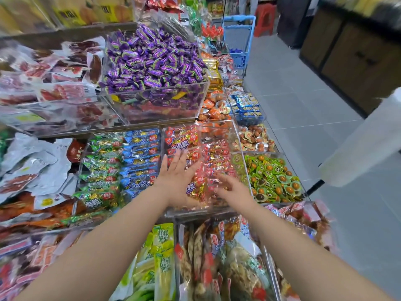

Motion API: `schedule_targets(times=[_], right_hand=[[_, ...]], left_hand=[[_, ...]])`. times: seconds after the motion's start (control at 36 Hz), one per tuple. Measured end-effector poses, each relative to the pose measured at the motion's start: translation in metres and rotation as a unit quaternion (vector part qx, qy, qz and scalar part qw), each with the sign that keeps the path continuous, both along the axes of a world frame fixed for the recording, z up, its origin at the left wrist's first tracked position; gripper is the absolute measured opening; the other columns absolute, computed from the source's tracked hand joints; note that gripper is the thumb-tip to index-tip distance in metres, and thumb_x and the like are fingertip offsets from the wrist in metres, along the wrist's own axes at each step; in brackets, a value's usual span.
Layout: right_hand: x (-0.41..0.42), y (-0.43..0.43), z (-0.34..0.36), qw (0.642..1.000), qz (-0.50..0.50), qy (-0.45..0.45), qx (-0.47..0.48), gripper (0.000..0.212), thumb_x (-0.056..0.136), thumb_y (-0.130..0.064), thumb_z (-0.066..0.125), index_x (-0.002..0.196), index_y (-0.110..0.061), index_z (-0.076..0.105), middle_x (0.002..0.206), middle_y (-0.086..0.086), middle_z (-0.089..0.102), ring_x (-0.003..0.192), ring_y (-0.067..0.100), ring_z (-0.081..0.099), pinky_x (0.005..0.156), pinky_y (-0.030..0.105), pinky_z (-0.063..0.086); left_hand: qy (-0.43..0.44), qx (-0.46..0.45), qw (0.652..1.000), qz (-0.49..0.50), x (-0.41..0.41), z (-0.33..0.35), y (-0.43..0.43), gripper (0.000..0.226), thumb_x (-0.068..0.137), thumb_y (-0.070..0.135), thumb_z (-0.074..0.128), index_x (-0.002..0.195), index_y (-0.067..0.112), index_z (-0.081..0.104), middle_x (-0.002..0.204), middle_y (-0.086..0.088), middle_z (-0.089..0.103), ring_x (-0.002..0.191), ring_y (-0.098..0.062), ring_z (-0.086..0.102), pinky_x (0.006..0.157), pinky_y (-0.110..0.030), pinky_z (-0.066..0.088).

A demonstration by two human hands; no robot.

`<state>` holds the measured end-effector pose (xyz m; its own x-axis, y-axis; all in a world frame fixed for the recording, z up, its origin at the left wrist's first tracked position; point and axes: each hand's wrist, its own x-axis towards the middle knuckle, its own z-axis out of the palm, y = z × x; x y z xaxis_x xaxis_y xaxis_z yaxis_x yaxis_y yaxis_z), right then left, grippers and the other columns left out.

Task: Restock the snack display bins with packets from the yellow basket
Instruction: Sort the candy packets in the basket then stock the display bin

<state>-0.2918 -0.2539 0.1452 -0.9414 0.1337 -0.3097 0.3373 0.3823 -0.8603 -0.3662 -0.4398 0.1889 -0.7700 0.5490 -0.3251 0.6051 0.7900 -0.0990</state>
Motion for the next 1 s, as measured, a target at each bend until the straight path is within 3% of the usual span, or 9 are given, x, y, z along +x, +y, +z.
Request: schedule_targets(times=[0.08,0.17,0.33,0.39,0.47,0.67,0.81,0.92,1.0], right_hand=[[0.025,0.009,0.007,0.993,-0.099,0.037,-0.045,0.03,0.091,-0.018,0.059,0.121,-0.025,0.06,0.11,-0.011,0.062,0.104,0.015,0.061,0.083,0.025,0.053],[0.056,0.017,0.005,0.98,-0.173,0.041,-0.083,0.02,0.092,-0.016,0.058,0.11,-0.023,0.064,0.1,-0.006,0.065,0.079,0.01,0.06,0.066,0.023,0.051],[0.142,0.029,-0.026,0.945,-0.307,-0.022,-0.112,0.016,0.087,-0.005,0.059,0.101,-0.012,0.064,0.077,-0.002,0.062,0.063,0.009,0.054,0.048,0.011,0.044],[0.177,0.033,-0.041,0.934,-0.337,-0.051,-0.105,0.012,0.085,-0.007,0.061,0.094,-0.015,0.065,0.075,-0.004,0.062,0.067,0.009,0.056,0.057,0.011,0.045],[0.241,0.037,-0.069,0.915,-0.375,-0.112,-0.099,0.011,0.088,-0.006,0.057,0.089,-0.013,0.065,0.074,-0.001,0.057,0.071,0.011,0.05,0.062,0.016,0.041],[0.41,0.026,-0.118,0.83,-0.464,-0.282,-0.129,0.033,0.094,-0.004,0.044,0.062,-0.01,0.049,0.057,0.006,0.043,0.049,0.013,0.036,0.039,0.017,0.026],[0.523,0.01,-0.134,0.76,-0.497,-0.376,-0.188,0.031,0.096,-0.003,0.042,0.066,-0.01,0.046,0.065,0.006,0.045,0.046,0.012,0.047,0.043,0.019,0.033],[0.59,0.015,-0.129,0.719,-0.524,-0.399,-0.221,0.023,0.095,0.001,0.043,0.074,-0.007,0.047,0.069,0.009,0.044,0.052,0.015,0.045,0.029,0.009,0.028],[0.629,0.026,-0.127,0.702,-0.539,-0.397,-0.244,0.026,0.095,-0.003,0.045,0.07,-0.01,0.046,0.069,0.007,0.046,0.056,0.014,0.045,0.04,0.014,0.032]], left_hand=[[-0.001,0.155,0.988,-0.025,0.023,0.01,0.007,0.073,0.085,0.058,0.054,0.148,0.03,0.029,0.158,-0.005,0.023,0.145,-0.027,0.02,0.118,-0.048,0.014],[-0.061,0.294,0.954,0.018,0.054,0.008,0.021,0.03,0.093,0.031,0.054,0.12,0.02,0.062,0.111,-0.001,0.067,0.103,-0.022,0.061,0.09,-0.036,0.049],[-0.266,0.369,0.88,0.135,0.126,-0.038,0.06,0.007,0.092,0.02,0.059,0.093,0.021,0.066,0.074,0.01,0.059,0.067,-0.007,0.054,0.065,-0.018,0.044],[-0.351,0.36,0.845,0.181,0.153,-0.06,0.07,0.013,0.094,0.013,0.057,0.083,0.016,0.062,0.074,-0.002,0.06,0.066,-0.015,0.055,0.064,-0.025,0.047],[-0.427,0.329,0.805,0.248,0.195,-0.089,0.072,0.031,0.096,0.004,0.05,0.068,0.018,0.052,0.065,-0.004,0.053,0.057,-0.012,0.049,0.044,-0.012,0.04],[-0.523,0.15,0.761,0.354,0.28,-0.142,0.057,0.029,0.103,0.017,0.038,0.074,0.018,0.042,0.067,-0.002,0.044,0.055,-0.012,0.04,0.052,-0.023,0.028],[-0.508,0.106,0.771,0.369,0.324,-0.167,0.052,0.033,0.099,0.003,0.039,0.067,0.012,0.041,0.06,-0.008,0.036,0.023,-0.008,0.037,0.029,-0.009,0.021],[-0.494,0.062,0.789,0.359,0.356,-0.177,0.069,0.029,0.098,0.006,0.043,0.07,0.012,0.046,0.064,-0.004,0.046,0.046,-0.01,0.047,0.029,-0.014,0.034],[-0.495,0.043,0.802,0.33,0.38,-0.18,0.096,0.026,0.098,0.01,0.043,0.072,0.013,0.046,0.062,-0.005,0.048,0.04,-0.011,0.047,0.032,-0.011,0.027]])
